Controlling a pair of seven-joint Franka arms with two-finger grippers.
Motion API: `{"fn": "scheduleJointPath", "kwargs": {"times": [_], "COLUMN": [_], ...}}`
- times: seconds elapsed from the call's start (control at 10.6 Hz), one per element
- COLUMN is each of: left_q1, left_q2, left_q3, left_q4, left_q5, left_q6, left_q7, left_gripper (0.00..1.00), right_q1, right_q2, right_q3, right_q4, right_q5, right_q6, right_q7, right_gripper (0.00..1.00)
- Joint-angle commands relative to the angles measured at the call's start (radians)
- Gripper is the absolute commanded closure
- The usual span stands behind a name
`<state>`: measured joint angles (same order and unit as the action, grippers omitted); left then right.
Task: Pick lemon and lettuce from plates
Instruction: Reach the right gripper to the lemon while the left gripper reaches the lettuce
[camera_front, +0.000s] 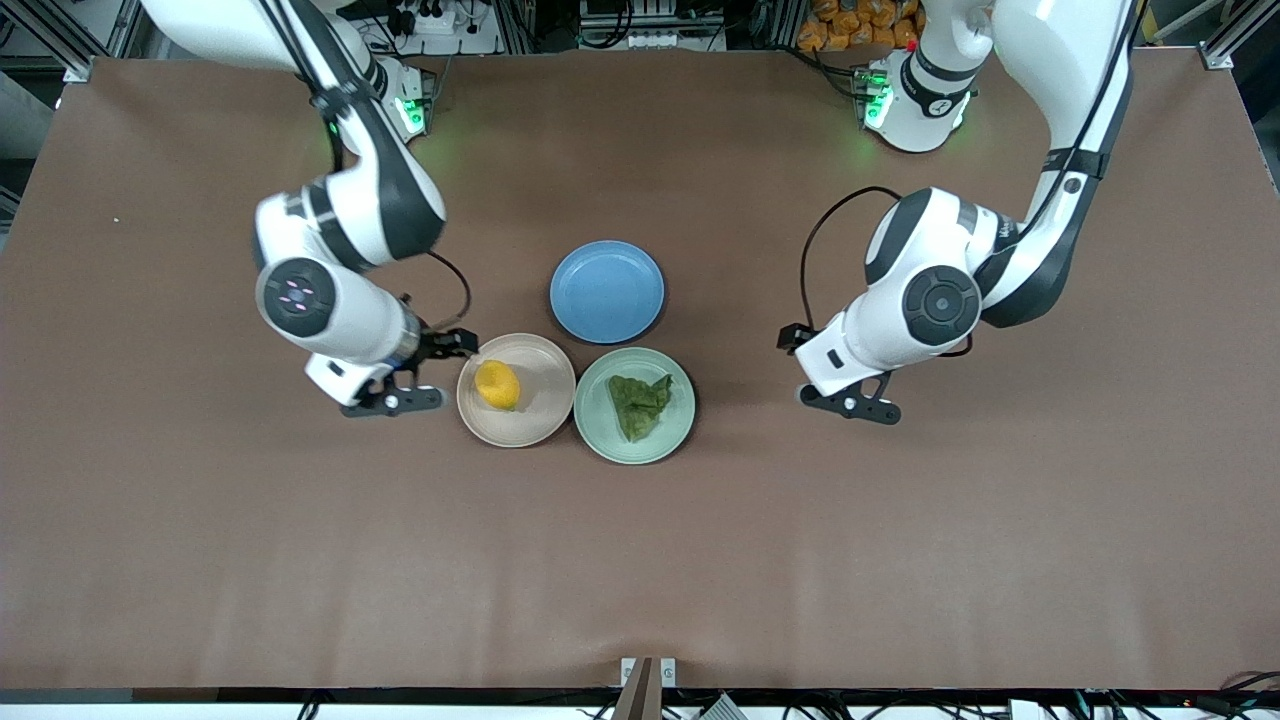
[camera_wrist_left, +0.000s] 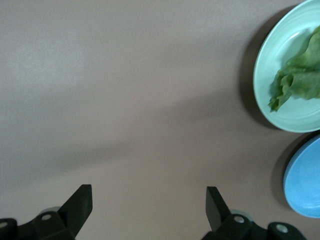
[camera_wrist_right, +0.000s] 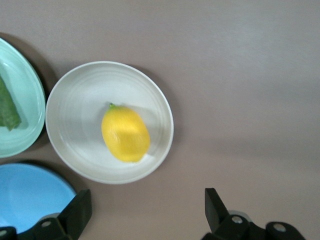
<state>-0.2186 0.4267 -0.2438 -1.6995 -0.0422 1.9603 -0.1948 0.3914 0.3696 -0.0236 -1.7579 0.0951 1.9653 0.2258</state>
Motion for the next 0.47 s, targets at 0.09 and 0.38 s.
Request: {"fn": "scheduleJointPath", "kwargs": {"times": [0.09, 0.38], "left_q1": [-0.036, -0.044], "left_q2": [0.067, 0.104], "left_q3": [0.001, 0.001], "left_q4": [0.075, 0.115], "left_q5": [0.091, 0.004], "left_q6": [-0.003, 0.009], "left_q7": [-0.028, -0.067], "left_gripper": [0.00, 0.00], "right_q1": [0.030, 0.055], "right_q2": [0.121, 0.164], "right_q3": [-0.009, -0.009], "right_q4": [0.009, 0.009], "right_q5": [0.009, 0.009], "right_q6": [0.156, 0.196], "right_q7": [0.010, 0.010], "right_gripper": [0.00, 0.00]}}
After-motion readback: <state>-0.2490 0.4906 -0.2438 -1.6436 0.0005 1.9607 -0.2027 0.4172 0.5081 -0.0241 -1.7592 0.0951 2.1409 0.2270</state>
